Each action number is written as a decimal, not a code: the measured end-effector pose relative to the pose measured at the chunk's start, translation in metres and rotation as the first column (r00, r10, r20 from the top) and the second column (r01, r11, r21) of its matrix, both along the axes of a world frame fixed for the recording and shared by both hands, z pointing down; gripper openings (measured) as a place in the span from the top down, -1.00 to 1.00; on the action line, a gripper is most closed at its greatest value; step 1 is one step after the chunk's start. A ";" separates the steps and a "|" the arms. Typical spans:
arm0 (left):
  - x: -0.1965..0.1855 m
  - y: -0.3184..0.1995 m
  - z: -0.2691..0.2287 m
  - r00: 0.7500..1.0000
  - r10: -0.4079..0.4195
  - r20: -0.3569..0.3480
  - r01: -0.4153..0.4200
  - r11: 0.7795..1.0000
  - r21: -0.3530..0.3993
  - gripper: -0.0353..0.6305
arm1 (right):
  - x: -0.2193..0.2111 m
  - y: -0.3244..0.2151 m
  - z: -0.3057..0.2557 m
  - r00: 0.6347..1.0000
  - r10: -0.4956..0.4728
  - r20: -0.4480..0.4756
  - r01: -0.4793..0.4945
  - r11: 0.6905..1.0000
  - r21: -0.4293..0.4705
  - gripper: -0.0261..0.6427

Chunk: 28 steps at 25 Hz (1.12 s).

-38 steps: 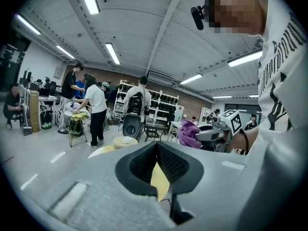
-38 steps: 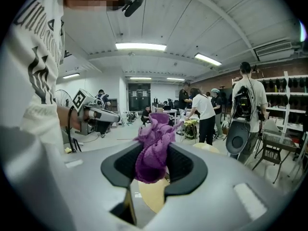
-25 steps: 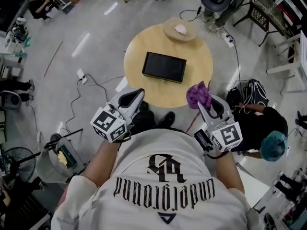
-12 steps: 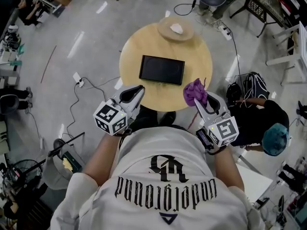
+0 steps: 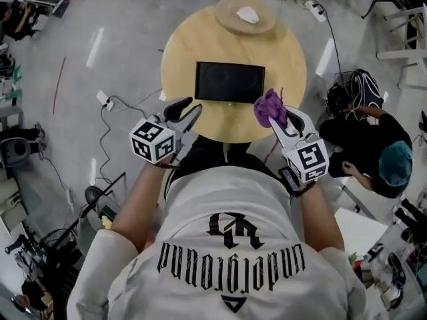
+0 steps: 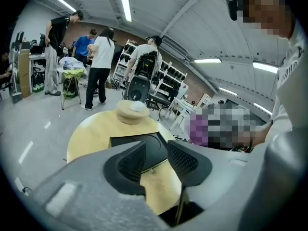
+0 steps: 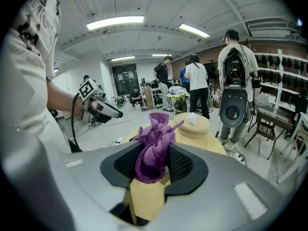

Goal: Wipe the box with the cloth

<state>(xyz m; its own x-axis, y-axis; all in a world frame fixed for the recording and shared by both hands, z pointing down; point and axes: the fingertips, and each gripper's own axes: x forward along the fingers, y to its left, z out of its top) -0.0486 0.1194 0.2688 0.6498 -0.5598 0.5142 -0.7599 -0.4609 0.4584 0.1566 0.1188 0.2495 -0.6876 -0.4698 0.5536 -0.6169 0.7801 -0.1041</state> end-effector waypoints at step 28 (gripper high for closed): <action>-0.031 -0.089 0.202 0.992 0.021 -0.122 -0.059 0.945 -0.322 0.25 | -0.056 -0.045 0.171 0.977 -0.081 -0.199 0.048 0.985 -0.168 0.51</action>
